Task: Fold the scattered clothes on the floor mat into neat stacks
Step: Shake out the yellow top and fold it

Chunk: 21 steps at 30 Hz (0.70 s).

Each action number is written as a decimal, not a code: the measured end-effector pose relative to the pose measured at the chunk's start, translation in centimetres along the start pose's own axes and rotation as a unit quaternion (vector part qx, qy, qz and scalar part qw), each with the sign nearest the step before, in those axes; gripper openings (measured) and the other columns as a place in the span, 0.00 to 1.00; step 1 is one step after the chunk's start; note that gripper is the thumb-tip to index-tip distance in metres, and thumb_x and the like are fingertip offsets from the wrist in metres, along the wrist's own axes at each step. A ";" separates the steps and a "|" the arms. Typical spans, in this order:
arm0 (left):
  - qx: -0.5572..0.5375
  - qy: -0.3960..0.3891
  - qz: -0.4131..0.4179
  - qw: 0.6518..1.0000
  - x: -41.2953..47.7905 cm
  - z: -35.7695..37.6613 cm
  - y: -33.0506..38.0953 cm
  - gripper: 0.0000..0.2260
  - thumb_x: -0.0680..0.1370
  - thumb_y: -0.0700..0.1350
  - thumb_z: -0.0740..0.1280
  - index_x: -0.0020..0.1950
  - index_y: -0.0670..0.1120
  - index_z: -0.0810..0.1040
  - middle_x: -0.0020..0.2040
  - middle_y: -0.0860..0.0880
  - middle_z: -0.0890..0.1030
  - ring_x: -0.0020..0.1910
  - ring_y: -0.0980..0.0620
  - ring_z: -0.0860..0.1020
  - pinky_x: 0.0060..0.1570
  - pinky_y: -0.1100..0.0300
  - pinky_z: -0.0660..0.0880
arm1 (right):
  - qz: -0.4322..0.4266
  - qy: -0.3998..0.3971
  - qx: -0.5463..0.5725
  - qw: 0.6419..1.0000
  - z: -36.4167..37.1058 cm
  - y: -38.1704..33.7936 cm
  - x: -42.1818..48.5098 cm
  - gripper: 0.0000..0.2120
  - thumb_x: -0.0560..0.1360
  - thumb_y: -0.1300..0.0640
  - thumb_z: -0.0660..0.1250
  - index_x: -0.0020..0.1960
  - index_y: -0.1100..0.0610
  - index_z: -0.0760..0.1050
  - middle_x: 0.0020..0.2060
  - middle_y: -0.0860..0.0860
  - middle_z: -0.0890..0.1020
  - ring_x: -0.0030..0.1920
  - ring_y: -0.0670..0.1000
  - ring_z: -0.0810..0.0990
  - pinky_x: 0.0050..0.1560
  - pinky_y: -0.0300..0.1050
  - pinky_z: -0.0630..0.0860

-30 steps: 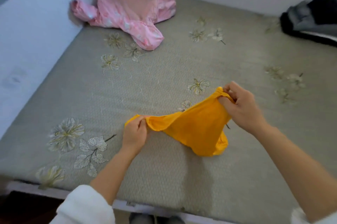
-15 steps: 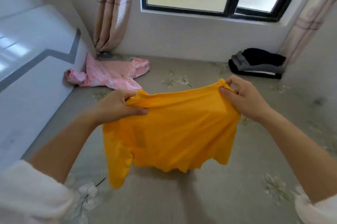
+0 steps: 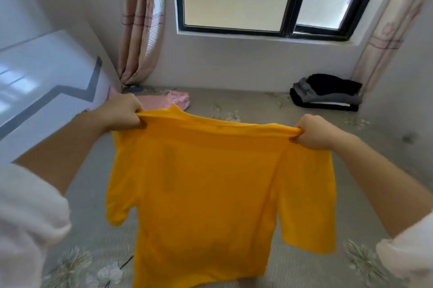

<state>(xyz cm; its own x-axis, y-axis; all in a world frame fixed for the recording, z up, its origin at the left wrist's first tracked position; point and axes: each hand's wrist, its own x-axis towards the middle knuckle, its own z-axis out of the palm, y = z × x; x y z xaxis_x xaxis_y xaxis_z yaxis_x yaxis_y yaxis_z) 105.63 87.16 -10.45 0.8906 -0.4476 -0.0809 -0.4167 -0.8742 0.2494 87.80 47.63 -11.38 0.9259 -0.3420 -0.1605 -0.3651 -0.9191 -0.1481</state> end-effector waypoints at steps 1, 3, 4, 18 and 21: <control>0.047 0.025 -0.033 0.998 0.9 0.8 -0.1 0.08 0.75 0.40 0.68 0.35 0.43 0.77 0.31 0.46 0.73 0.32 0.50 0.71 0.33 0.56 0.66 | 0.024 0.021 -0.024 0.999 0.9 0.0 1.1 0.16 0.76 0.57 0.65 0.32 0.58 0.67 0.28 0.53 0.71 0.28 0.52 0.69 0.28 0.43 0.63; 0.125 0.064 -0.107 0.984 2.1 2.1 -0.4 0.05 0.77 0.40 0.63 0.47 0.42 0.79 0.38 0.45 0.75 0.37 0.49 0.73 0.37 0.55 0.68 | 0.075 0.051 -0.040 0.995 2.3 -0.2 3.2 0.13 0.77 0.60 0.61 0.34 0.58 0.68 0.30 0.54 0.73 0.29 0.53 0.72 0.28 0.42 0.65; 0.148 0.074 -0.146 0.975 2.8 2.7 -0.7 0.10 0.79 0.41 0.60 0.56 0.43 0.78 0.46 0.43 0.77 0.43 0.47 0.75 0.42 0.54 0.71 | 0.104 0.057 -0.026 0.993 2.7 -0.5 4.0 0.11 0.77 0.61 0.59 0.35 0.59 0.70 0.32 0.55 0.75 0.30 0.53 0.74 0.28 0.42 0.68; -0.517 0.278 -0.078 0.806 9.6 1.4 0.0 0.20 0.82 0.56 0.55 0.72 0.50 0.68 0.64 0.46 0.76 0.60 0.49 0.75 0.56 0.51 0.75 | 0.017 0.272 0.513 0.814 -1.1 -3.1 8.7 0.13 0.81 0.55 0.56 0.57 0.44 0.77 0.48 0.44 0.77 0.46 0.43 0.74 0.43 0.39 0.70; -0.468 0.287 -0.051 0.834 8.0 5.5 -2.2 0.18 0.82 0.42 0.56 0.72 0.49 0.67 0.68 0.43 0.73 0.63 0.49 0.73 0.64 0.49 0.71 | 0.002 0.290 0.450 0.845 2.1 -1.8 7.4 0.17 0.80 0.60 0.55 0.66 0.51 0.74 0.57 0.53 0.79 0.56 0.53 0.77 0.51 0.41 0.69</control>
<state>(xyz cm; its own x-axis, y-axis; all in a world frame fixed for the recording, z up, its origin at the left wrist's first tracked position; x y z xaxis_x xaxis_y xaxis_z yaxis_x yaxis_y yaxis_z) 112.64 84.46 -16.95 0.9652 0.0183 0.2607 -0.2479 -0.2524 0.9353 95.08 47.17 -14.32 0.7215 -0.6226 0.3031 -0.0520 -0.4852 -0.8728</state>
